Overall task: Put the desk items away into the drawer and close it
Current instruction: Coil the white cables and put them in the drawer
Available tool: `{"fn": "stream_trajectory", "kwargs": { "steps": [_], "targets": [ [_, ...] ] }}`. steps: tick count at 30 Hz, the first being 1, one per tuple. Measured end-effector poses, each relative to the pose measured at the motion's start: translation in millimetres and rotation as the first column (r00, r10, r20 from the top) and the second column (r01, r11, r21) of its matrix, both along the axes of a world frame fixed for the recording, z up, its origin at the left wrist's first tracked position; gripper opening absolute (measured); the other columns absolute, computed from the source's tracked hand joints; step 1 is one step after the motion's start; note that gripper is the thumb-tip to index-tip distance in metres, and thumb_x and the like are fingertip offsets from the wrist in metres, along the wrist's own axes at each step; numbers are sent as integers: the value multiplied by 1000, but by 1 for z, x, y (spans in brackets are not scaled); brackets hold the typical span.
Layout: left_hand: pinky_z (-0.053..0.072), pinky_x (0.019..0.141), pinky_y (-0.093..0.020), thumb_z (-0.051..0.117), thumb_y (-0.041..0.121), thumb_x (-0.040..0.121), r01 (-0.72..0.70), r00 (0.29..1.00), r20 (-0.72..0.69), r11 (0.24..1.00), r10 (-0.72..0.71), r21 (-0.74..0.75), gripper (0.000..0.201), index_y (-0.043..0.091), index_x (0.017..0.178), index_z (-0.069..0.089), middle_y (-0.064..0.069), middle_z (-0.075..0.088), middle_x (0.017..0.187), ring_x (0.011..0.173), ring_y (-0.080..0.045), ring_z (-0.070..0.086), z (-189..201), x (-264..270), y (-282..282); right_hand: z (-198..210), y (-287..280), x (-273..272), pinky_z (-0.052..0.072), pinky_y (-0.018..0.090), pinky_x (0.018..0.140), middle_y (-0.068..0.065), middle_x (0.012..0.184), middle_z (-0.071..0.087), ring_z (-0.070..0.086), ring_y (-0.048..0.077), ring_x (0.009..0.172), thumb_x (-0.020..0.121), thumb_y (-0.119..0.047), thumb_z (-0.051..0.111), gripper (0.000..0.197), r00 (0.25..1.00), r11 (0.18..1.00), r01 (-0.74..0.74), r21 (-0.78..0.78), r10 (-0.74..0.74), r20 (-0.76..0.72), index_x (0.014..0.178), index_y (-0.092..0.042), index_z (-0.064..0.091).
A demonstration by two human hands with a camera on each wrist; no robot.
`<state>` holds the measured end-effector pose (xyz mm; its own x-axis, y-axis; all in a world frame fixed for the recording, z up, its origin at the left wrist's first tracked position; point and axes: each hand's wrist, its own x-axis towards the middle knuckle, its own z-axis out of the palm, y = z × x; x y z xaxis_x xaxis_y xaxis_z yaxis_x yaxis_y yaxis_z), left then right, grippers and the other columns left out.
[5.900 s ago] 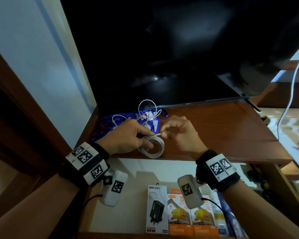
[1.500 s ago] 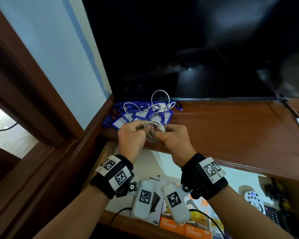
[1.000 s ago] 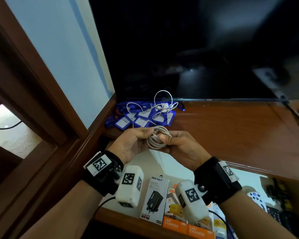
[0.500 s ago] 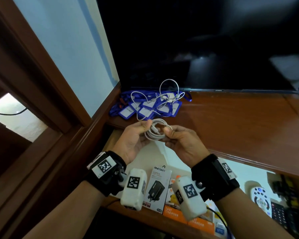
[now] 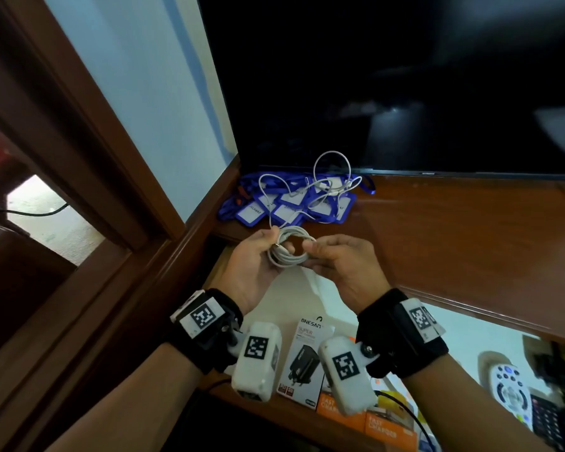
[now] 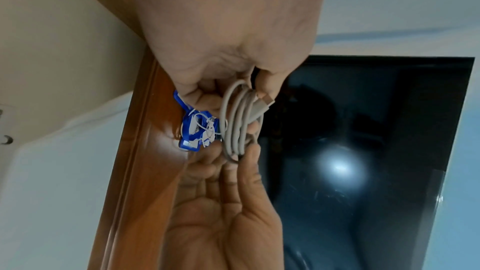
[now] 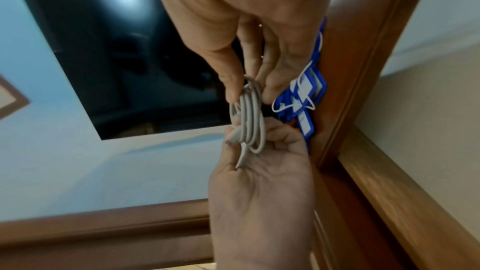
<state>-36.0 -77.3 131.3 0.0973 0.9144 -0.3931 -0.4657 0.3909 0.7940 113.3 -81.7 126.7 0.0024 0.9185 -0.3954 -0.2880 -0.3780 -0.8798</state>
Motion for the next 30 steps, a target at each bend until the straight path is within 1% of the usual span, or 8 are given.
{"fn": "stream_trajectory", "kwargs": {
  "steps": [3, 6, 11, 16, 20, 23, 25, 30],
  "targets": [
    [53, 66, -28, 43, 18, 99, -43, 998, -45, 998, 44, 37, 22, 1, 105, 55, -6, 61, 71, 65, -16, 60, -4, 1, 1, 6, 0, -8, 57, 51, 83, 25, 82, 72, 69, 44, 83, 69, -5, 81, 27, 994, 994, 107, 22, -107, 16, 88, 9, 67],
    [50, 70, -29, 41, 14, 99, -53, 996, -65, 996, 57, 72, 17, 11, 86, 51, -6, 65, 76, 70, -16, 63, -5, 3, -2, 10, -1, -18, 59, 49, 73, 27, 79, 71, 70, 42, 75, 74, 3, 76, 13, 975, 975, 221, 39, -220, -13, 83, 10, 68],
    [45, 60, -25, 39, 6, 98, -25, 999, -43, 994, 29, 104, 24, 18, 80, 48, -2, 71, 76, 67, -12, 66, -4, 1, -5, 11, -3, -23, 59, 48, 69, 29, 81, 70, 70, 42, 73, 79, 6, 69, 10, 971, 968, 236, 86, -232, -56, 85, 13, 67],
    [42, 63, -29, 42, 11, 96, 23, 1000, 11, 999, -24, 40, 24, 21, 76, 49, -3, 67, 76, 73, -17, 61, -1, -17, 3, 8, 0, -22, 49, 23, 53, 2, 54, 62, 50, 13, 51, 76, 3, 71, 10, 994, 987, 111, 117, -110, -11, 85, 7, 70],
    [42, 62, -25, 45, 35, 96, 125, 991, -41, 992, -125, 7, 20, 21, 91, 59, -1, 67, 84, 70, -12, 58, 6, -28, 7, 13, 2, -21, 44, 17, 46, 1, 53, 55, 48, 8, 48, 76, 3, 71, 3, 998, 989, 68, 130, -70, 6, 79, 2, 71],
    [40, 68, -28, 45, 45, 95, 177, 969, -173, 984, -176, -10, 35, 20, 88, 68, -1, 67, 84, 70, -12, 57, 9, -34, 11, 16, 3, -19, 46, 15, 45, 4, 52, 55, 50, 6, 43, 76, 8, 70, 7, 997, 983, 37, 177, -48, 60, 84, 9, 68],
    [40, 66, -28, 53, 44, 91, 214, 923, -328, 977, -201, 5, 30, 19, 85, 69, 1, 68, 78, 67, -11, 57, 11, -39, 13, 15, 3, -17, 50, 17, 49, 8, 54, 59, 57, 9, 43, 77, 11, 68, 9, 996, 982, 3, 190, -19, 84, 86, 13, 66],
    [49, 65, -21, 73, 17, 80, 338, 722, -651, 940, -235, 36, 14, 8, 91, 70, -4, 70, 79, 68, -11, 62, 10, -46, 20, 4, 5, -18, 60, 36, 69, 25, 77, 69, 69, 31, 68, 76, 9, 71, 8, 982, 983, -49, 178, 15, 191, 83, 8, 67]
  ]
}}
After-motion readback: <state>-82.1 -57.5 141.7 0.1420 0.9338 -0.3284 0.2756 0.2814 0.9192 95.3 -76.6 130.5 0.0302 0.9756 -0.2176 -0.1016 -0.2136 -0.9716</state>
